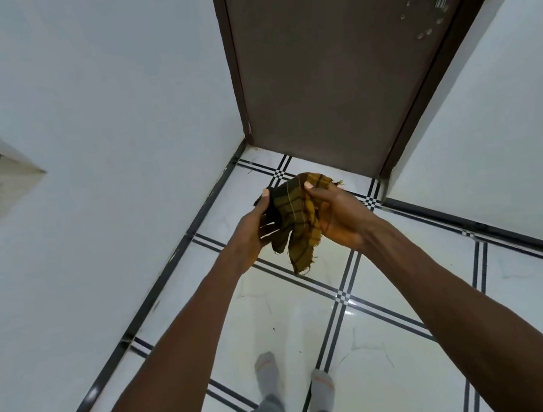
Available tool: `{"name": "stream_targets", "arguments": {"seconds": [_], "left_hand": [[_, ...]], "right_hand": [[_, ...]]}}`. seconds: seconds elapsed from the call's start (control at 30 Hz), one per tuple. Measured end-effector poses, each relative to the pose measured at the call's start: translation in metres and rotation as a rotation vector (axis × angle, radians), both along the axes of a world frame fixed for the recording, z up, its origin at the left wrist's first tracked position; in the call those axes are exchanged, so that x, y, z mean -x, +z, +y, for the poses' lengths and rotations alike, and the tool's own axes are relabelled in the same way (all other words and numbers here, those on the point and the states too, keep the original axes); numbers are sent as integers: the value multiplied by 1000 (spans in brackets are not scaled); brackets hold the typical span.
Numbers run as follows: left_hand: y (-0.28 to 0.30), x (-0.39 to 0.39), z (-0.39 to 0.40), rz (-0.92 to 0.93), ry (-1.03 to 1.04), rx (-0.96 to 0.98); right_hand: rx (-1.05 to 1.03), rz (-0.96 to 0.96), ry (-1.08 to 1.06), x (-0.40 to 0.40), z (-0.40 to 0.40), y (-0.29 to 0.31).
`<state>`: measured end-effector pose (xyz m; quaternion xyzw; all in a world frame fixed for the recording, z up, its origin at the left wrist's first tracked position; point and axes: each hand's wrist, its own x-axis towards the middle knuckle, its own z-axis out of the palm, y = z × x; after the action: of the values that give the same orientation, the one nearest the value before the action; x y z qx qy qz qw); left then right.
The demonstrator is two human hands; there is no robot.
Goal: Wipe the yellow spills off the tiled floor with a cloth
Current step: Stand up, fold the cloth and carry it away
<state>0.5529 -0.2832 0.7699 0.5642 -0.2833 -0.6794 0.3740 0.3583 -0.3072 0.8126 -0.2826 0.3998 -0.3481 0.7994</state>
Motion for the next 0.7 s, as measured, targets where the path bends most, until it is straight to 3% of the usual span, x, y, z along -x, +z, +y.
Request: {"name": "stream_targets", "arguments": {"seconds": [0.17, 0.27, 0.4, 0.47, 0.53, 0.7], "left_hand": [[-2, -11, -1, 205, 91, -21], [-3, -14, -2, 287, 209, -30], [0, -24, -3, -62, 114, 59], [2, -32, -3, -261, 18, 164], [5, -37, -4, -364, -49, 229], [21, -36, -10, -400, -177, 239]], "right_hand": [[-22, 33, 15, 7, -7, 5], [-30, 153, 34, 10, -13, 3], [86, 617, 154, 20, -24, -6], [101, 754, 176, 27, -27, -10], [94, 778, 159, 31, -27, -12], [175, 567, 102, 27, -24, -7]]}}
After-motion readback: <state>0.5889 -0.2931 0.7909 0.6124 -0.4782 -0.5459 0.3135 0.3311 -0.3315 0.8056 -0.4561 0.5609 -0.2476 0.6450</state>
